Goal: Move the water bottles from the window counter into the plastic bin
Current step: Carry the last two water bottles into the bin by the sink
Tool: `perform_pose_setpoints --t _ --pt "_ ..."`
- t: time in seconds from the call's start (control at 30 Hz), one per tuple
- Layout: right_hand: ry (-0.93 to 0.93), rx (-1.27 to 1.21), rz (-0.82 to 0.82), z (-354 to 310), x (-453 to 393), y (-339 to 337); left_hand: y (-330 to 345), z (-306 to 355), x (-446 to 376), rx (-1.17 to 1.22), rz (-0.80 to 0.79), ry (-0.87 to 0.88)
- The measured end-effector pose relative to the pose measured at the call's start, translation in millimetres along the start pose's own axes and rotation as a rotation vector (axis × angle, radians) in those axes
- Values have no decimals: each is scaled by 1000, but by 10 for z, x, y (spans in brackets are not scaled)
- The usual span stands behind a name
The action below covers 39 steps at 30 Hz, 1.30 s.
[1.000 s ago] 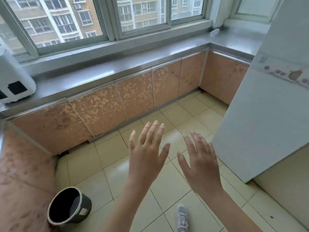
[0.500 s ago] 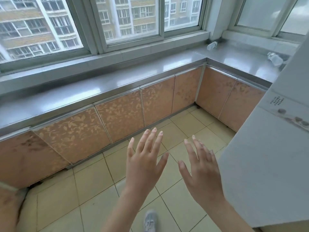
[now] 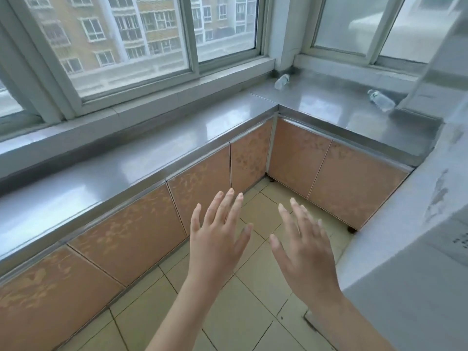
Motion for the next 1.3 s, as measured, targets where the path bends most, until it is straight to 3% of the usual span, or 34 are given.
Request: perform_pose_setpoints --t 0.23,0.8,1.3 --pt "86 -12 8 533 -1289 317 771 84 -1284 26 -17 73" --pt "67 38 -45 1868 -4674 716 2430 293 -4547 1 -119 53" --pt "290 144 24 3018 -6999 877 3807 651 -7177 130 -97 228"
Point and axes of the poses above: each hand's wrist, its own x-axis away from the middle knuckle, its own y-axis out of the palm, z = x × y, the point moved 10 cm from there along -x, towards the middle knuckle, and after that the axes turned 9 degrees about -x, right-handed, at the moved point
